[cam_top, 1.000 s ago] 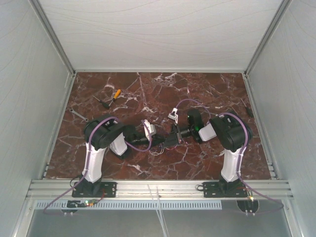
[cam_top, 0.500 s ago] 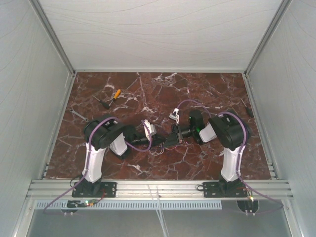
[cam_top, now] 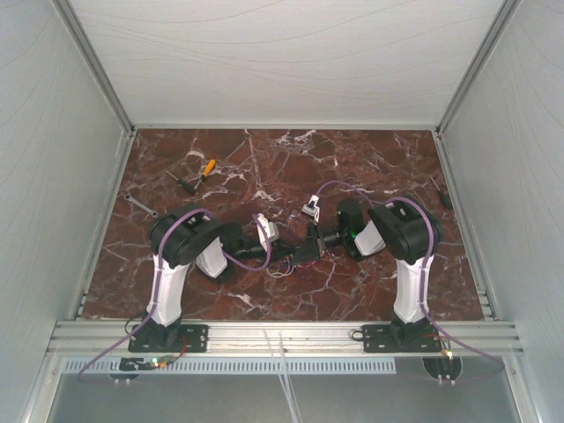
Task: Zip-tie the wires
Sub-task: Tie the cable at the center of the board.
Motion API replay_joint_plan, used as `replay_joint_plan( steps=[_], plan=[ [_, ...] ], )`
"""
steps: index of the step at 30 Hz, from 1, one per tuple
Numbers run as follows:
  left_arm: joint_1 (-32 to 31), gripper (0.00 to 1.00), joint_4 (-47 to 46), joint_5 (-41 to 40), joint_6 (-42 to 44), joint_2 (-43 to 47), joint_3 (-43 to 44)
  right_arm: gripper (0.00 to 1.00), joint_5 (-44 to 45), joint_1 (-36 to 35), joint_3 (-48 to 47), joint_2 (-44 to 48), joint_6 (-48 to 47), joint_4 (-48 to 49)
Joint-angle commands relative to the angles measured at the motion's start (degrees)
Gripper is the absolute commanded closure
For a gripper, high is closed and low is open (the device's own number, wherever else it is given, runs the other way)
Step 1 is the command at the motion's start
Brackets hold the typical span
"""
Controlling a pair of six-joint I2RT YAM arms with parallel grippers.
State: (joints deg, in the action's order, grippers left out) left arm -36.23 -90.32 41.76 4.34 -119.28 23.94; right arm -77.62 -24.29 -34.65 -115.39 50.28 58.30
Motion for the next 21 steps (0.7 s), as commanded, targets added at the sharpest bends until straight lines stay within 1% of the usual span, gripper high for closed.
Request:
replay_joint_plan(
  steps=[1,5,10,21],
  plan=[
    [-0.32,1.0,-14.62,0.61,1.31,1.38,0.06,1.0,-0.84,0.77,0.22,-1.2,0.46,2.87],
    [-0.33,1.0,-14.62,0.52,1.41,1.36,0.04,1.0,-0.79,1.26,0.43,-2.05,1.33,3.87],
    [-0.42,1.0,-14.62,0.64,1.48,1.26,0.14,1.0,-1.05,1.36,0.62,-3.02,4.4,8.18],
    [-0.69,1.0,-14.62,0.45,1.9,1.13,0.14,1.0,-1.46,1.18,-0.39,-1.82,5.63,8.68]
  ],
)
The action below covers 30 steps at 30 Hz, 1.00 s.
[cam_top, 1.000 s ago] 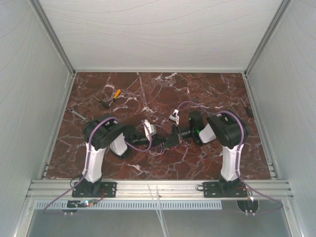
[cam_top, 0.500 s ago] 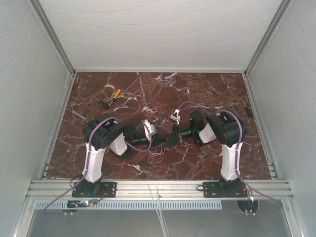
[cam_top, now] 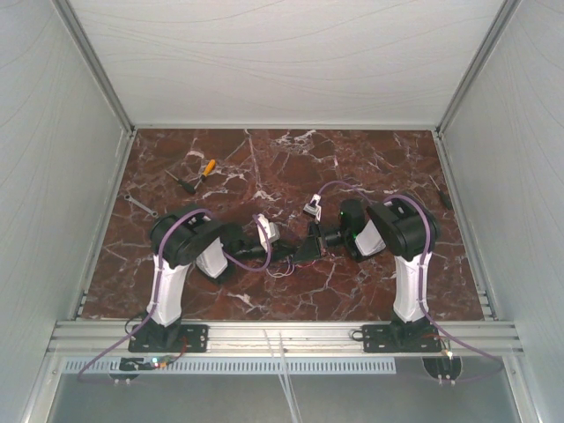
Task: Zip-tie the wires
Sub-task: Tie the cable at the center of the board.
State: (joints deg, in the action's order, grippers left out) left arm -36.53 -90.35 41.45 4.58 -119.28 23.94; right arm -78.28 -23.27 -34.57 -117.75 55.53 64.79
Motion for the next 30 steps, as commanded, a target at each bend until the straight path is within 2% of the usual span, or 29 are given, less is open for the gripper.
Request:
replay_joint_plan(
  steps=[1,16,24,30],
  plan=[
    [-0.38,1.0,-14.6,0.78,1.74,1.16,0.14,1.0,-0.68,0.23,-0.5,0.28,0.39,2.22],
    [-0.64,1.0,-14.58,0.26,2.38,1.27,-0.04,1.0,-0.44,0.24,-1.16,-1.65,1.68,3.34],
    [-0.64,1.0,-14.59,-0.32,2.41,1.25,-0.04,1.0,-0.31,0.24,1.59,-0.67,4.59,8.43],
    [-0.64,1.0,-14.6,-0.1,2.37,1.25,-0.04,1.0,-0.33,0.32,1.22,0.97,3.43,6.45]
  ],
)
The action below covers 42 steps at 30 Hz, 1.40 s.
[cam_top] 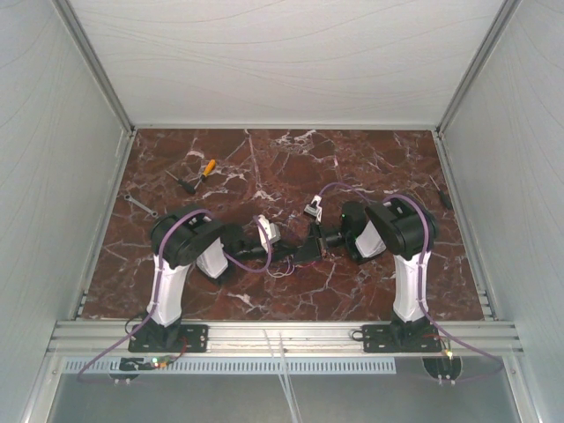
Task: Zip-tie the wires
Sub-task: Tie the cable at the center of the board.
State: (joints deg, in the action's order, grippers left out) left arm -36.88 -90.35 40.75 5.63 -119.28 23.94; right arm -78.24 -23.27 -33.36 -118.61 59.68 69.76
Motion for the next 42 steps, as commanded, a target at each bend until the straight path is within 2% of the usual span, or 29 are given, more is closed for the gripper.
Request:
replay_joint_plan(
  steps=[1,24,30,42],
  plan=[
    [-0.29,1.0,-14.6,0.56,1.32,1.29,-0.04,1.0,-0.35,0.28,-0.16,1.68,-0.86,1.33],
    [-0.38,1.0,-14.6,0.84,1.58,1.42,-0.12,1.0,-0.95,-0.1,-1.81,-4.81,5.54,5.91],
    [-0.38,1.0,-14.6,0.89,1.66,1.38,-0.13,1.0,-1.21,-0.45,-1.26,-4.74,9.83,11.87],
    [-0.38,1.0,-14.59,0.73,1.65,1.4,-0.13,1.0,-1.22,-0.29,-2.0,-0.16,5.04,5.07]
  ],
)
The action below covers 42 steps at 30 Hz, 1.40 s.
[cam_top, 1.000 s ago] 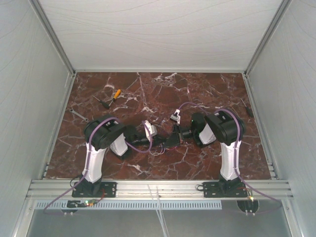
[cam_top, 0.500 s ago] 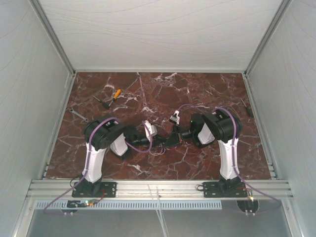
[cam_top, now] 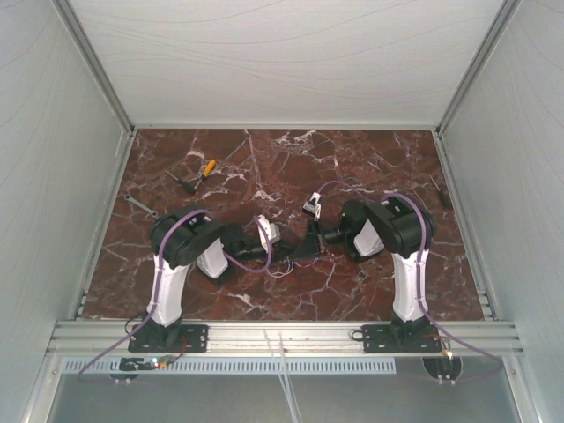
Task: Zip-tie the wires
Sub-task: Tie the cable at the center of the board.
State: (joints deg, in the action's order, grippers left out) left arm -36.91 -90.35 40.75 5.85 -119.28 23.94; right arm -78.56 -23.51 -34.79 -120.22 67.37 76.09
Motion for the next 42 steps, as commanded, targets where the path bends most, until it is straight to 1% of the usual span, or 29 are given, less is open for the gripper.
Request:
replay_joint_plan(
  steps=[1,13,24,42],
  plan=[
    [-0.34,1.0,-14.6,0.68,1.38,1.3,-0.08,1.0,-0.77,0.11,-0.36,1.28,-2.74,-1.25],
    [-0.34,1.0,-14.6,0.71,1.38,1.31,-0.04,1.0,-0.72,0.6,1.47,0.14,-3.14,-0.29],
    [-0.36,1.0,-14.6,0.87,1.45,1.25,-0.03,1.0,-1.09,0.59,0.13,-0.37,-1.94,0.81],
    [-0.45,1.0,-14.6,0.89,1.54,1.3,0.01,1.0,-1.1,0.84,-0.77,-4.23,-1.51,1.97]
  ],
)
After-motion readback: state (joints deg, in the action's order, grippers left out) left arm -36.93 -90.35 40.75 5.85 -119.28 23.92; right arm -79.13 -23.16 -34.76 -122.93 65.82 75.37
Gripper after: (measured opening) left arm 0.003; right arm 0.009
